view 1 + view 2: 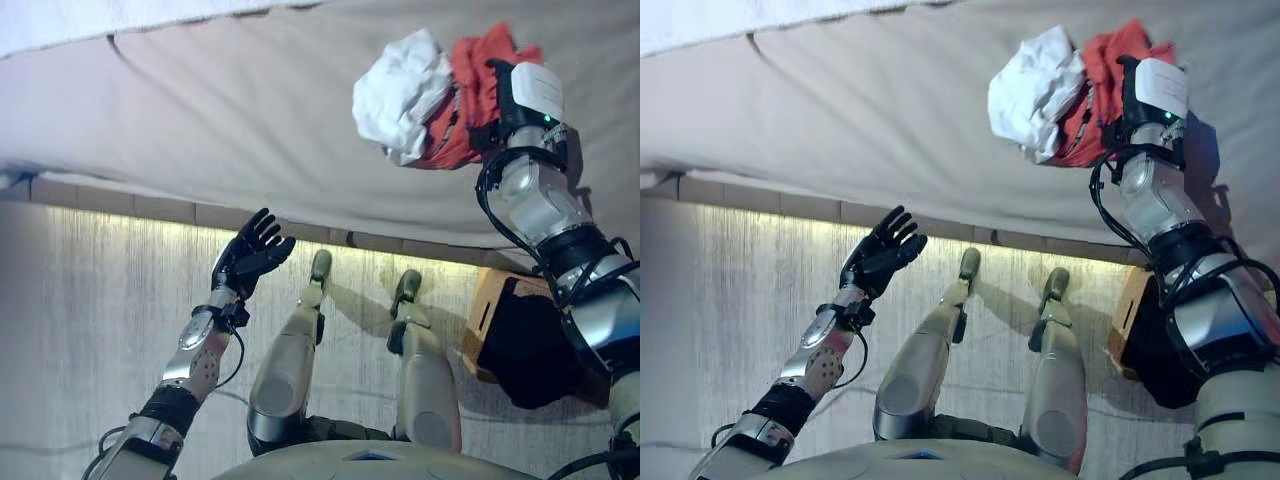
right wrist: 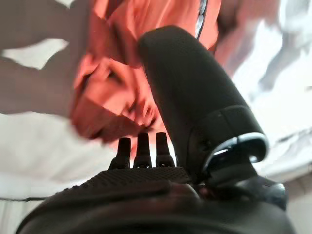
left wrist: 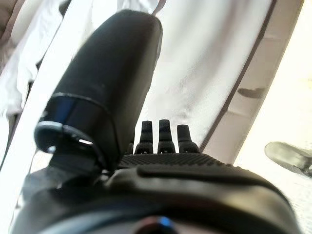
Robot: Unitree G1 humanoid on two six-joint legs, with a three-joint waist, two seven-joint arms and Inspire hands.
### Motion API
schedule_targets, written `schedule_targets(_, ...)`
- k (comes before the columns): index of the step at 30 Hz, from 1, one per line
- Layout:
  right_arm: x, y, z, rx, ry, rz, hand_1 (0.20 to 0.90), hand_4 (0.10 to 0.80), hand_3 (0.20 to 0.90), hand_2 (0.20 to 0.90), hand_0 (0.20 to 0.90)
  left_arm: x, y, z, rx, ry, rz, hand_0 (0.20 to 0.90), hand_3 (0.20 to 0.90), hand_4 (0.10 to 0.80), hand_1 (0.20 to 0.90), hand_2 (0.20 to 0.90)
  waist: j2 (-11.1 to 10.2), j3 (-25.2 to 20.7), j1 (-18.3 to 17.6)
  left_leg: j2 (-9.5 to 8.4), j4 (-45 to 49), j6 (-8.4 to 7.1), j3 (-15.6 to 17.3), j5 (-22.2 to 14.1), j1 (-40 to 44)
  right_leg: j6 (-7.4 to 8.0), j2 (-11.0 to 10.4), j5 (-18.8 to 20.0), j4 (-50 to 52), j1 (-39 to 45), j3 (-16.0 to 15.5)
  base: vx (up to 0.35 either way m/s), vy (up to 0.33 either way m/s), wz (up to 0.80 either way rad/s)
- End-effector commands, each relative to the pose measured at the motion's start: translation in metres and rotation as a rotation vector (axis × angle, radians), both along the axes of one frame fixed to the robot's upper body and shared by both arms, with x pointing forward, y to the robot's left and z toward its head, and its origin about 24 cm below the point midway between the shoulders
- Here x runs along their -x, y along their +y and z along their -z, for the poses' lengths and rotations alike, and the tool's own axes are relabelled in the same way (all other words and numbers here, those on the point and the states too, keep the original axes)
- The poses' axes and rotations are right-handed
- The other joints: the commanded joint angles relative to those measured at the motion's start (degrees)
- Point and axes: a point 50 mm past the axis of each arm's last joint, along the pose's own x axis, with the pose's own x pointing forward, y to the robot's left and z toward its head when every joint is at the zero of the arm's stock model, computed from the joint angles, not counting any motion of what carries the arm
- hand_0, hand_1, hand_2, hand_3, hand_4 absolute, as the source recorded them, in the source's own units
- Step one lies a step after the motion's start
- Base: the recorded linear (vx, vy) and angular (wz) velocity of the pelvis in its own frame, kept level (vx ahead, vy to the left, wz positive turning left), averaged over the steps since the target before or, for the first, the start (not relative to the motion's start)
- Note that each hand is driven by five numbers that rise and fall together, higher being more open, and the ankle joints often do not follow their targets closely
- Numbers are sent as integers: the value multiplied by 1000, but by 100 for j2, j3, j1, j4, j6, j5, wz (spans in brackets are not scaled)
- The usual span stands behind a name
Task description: Pick up the clothes from the bed and place them into the basket
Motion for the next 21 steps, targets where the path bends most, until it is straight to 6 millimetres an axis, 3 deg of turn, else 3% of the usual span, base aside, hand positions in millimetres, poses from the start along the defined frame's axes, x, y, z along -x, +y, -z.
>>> schedule_targets(1, 4, -11, -58, 113, -130, 94, 900, 800, 900, 900, 900, 4, 5, -42, 60, -215, -5, 900, 900, 800, 900, 900, -177, -191, 73, -222, 976, 230, 132, -944, -576, -244, 175, -349, 177, -197, -76, 6, -10, 17)
schedule_targets(7, 12, -53, -66, 186, -54, 340, 900, 800, 900, 900, 900, 8, 3, -68, 136, -298, 11, 900, 900, 800, 900, 900, -121, -191, 203, -364, 1981, 340, 64, -1226, -1748, -322, 155, -542, 995, -1237, -219, 1, -20, 19)
schedule_targets(8, 14, -60, -62, 193, -27, 373, 900, 800, 900, 900, 900, 11, 3, -66, 142, -288, 10, 900, 900, 800, 900, 900, -88, -191, 237, -360, 2194, 345, 72, -1463, -1729, -297, 173, -714, 1191, -1240, -164, 50, -36, 14)
schedule_targets(10, 18, -75, -65, 192, 4, 437, 900, 800, 900, 900, 900, 13, 2, -70, 156, -296, 10, 900, 900, 800, 900, 900, -43, -191, 278, -364, 2570, 381, 92, -1603, -2072, -331, 136, -757, 1453, -1554, -173, 28, -21, 3)
schedule_targets(15, 26, -95, -69, 159, 69, 519, 900, 800, 900, 900, 900, 17, 5, -75, 163, -305, 10, 900, 900, 800, 900, 900, 8, -191, 339, -377, 2993, 443, 83, -1729, -2488, -395, 129, -827, 1819, -1985, -146, -4, -3, 1)
schedule_targets(16, 28, -99, -69, 149, 87, 529, 832, 720, 820, 832, 832, 18, 5, -76, 162, -305, 9, 900, 900, 800, 900, 900, 6, -191, 340, -380, 3036, 451, 89, -1740, -2523, -408, 140, -839, 1855, -2015, -142, -40, -3, 0)
schedule_targets(17, 30, -103, -68, 136, 105, 542, 592, 440, 540, 592, 592, 18, 6, -77, 163, -306, 8, 900, 900, 800, 900, 900, 11, -191, 343, -371, 3082, 464, 96, -1754, -2552, -417, 144, -854, 1919, -2057, -135, -34, 1, -1)
schedule_targets(19, 32, -108, -66, 101, 127, 556, 300, 100, 200, 300, 300, 17, 8, -78, 162, -306, 5, 900, 900, 800, 900, 900, 8, -191, 337, -359, 3156, 479, 115, -1778, -2573, -436, 156, -873, 1993, -2078, -118, -44, 4, -3)
schedule_targets(21, 33, -111, -63, 70, 125, 560, 300, 100, 200, 300, 300, 17, 8, -80, 161, -306, 8, 900, 900, 800, 900, 900, 7, -191, 321, -360, 3201, 484, 123, -1815, -2533, -448, 166, -893, 2033, -2040, -116, -41, 7, -2)
